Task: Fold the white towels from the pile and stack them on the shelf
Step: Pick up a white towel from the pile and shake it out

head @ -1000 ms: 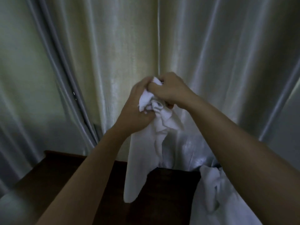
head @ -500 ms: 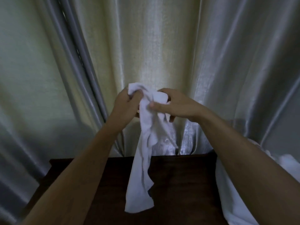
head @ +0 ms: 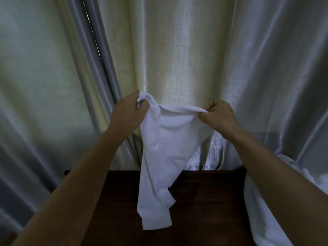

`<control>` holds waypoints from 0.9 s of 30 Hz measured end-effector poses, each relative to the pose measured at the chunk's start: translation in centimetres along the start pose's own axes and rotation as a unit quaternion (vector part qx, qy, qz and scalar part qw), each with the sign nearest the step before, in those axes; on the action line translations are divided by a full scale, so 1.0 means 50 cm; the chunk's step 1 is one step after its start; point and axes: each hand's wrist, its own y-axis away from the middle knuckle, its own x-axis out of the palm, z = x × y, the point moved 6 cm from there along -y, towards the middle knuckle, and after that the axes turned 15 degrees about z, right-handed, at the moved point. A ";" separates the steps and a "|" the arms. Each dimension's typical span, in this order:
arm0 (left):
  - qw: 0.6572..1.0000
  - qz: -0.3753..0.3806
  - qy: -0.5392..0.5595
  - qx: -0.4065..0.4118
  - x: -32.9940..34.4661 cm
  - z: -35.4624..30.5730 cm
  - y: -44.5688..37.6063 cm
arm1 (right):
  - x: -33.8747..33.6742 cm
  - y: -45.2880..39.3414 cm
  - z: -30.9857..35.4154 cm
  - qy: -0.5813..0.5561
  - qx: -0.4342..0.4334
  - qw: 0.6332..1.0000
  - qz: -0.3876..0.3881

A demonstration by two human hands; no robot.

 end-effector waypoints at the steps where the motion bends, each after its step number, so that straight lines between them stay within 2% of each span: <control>1: 1.000 0.013 -0.015 0.006 -0.005 0.004 -0.008 | -0.013 -0.005 0.005 -0.017 -0.006 1.000 -0.010; 3: 0.999 0.037 0.020 -0.003 -0.012 0.018 -0.027 | -0.028 -0.017 0.014 -0.043 -0.011 0.999 -0.005; 5: 0.992 0.054 0.111 -0.030 -0.017 0.025 -0.036 | -0.030 -0.029 0.019 -0.118 0.000 0.993 0.022; 8: 0.950 0.072 0.297 -0.070 -0.005 0.022 -0.032 | -0.021 -0.039 0.027 -0.237 0.022 0.968 0.085; 10: 0.910 0.056 0.397 -0.106 0.001 0.030 -0.030 | -0.027 -0.051 0.037 -0.210 -0.025 0.973 0.094; 12: 0.885 0.023 0.437 -0.158 -0.002 0.062 -0.032 | -0.037 -0.054 0.047 -0.146 -0.083 0.980 0.109; 15: 0.888 0.051 0.419 -0.182 -0.013 0.105 -0.021 | -0.048 -0.055 0.039 -0.087 -0.093 0.971 0.202; 17: 0.911 0.080 0.358 -0.187 -0.024 0.124 -0.010 | -0.059 -0.065 0.019 -0.071 -0.075 0.968 0.227; 19: 0.930 0.111 0.305 -0.173 -0.032 0.134 -0.009 | -0.066 -0.078 0.007 -0.085 -0.071 0.970 0.215; 24: 0.940 0.153 0.242 -0.186 -0.060 0.157 -0.046 | -0.084 -0.130 -0.009 -0.198 -0.036 0.972 0.122; 27: 0.971 0.153 0.095 -0.155 -0.109 0.138 -0.089 | -0.112 -0.151 0.021 -0.067 -0.056 0.992 0.096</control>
